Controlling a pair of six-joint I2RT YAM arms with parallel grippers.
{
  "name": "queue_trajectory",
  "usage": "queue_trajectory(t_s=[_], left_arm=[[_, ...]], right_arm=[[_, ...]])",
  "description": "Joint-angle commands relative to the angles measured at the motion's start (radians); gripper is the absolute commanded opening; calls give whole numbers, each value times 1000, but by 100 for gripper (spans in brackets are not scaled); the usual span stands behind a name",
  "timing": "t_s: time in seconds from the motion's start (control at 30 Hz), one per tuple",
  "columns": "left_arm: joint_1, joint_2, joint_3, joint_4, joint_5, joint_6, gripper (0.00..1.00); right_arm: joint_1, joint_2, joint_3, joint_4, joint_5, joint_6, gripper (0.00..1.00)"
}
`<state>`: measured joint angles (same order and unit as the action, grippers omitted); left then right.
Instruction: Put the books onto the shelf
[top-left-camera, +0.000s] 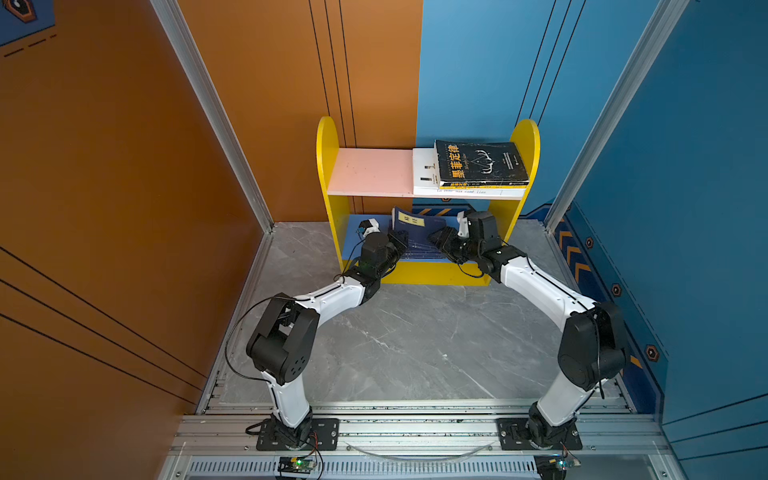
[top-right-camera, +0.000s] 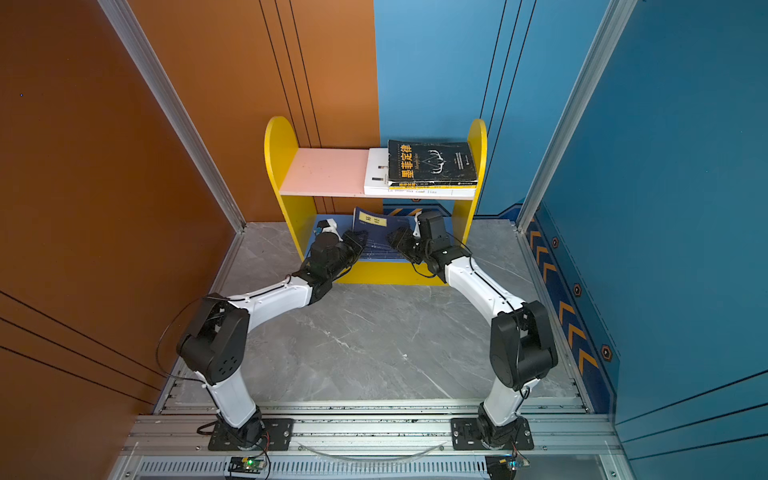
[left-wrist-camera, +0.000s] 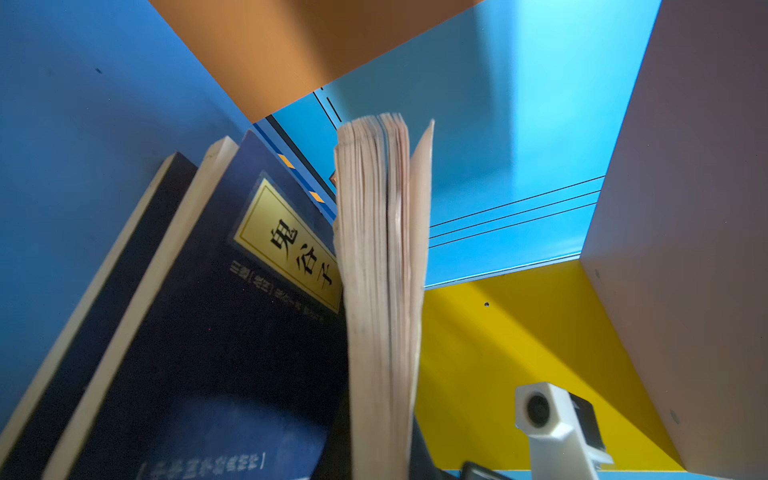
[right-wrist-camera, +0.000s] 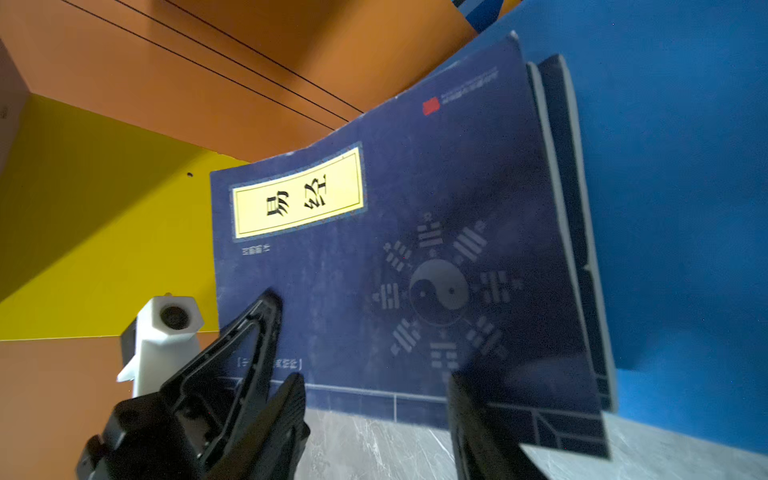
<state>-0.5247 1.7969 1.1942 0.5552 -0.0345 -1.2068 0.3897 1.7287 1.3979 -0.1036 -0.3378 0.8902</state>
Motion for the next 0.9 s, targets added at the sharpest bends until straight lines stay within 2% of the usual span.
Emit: queue_trajectory(t_s=[0.0,0.2,0.37,0.5,0.67,0.87], left_arm=[[1,6,23,41,-11,26,0],[5,2,14,28,-10,33,0],[14,-20,12,-9,-8,55,25],[41,-53,40,-125,16,93,50],[87,-89,54,-262,56,111,60],[131,-127,54,-409,110,168,66]], right_arm=[[9,14,-25,-3,54,-31,57],[9,36,-49,9,86,-42,56],[10,54,-55,-7,103,-46,56],[11,59,-69,-11,118,-50,55],[11,61,-76,-11,128,-49,55],[18,49,-64,-1,121,-49,55]])
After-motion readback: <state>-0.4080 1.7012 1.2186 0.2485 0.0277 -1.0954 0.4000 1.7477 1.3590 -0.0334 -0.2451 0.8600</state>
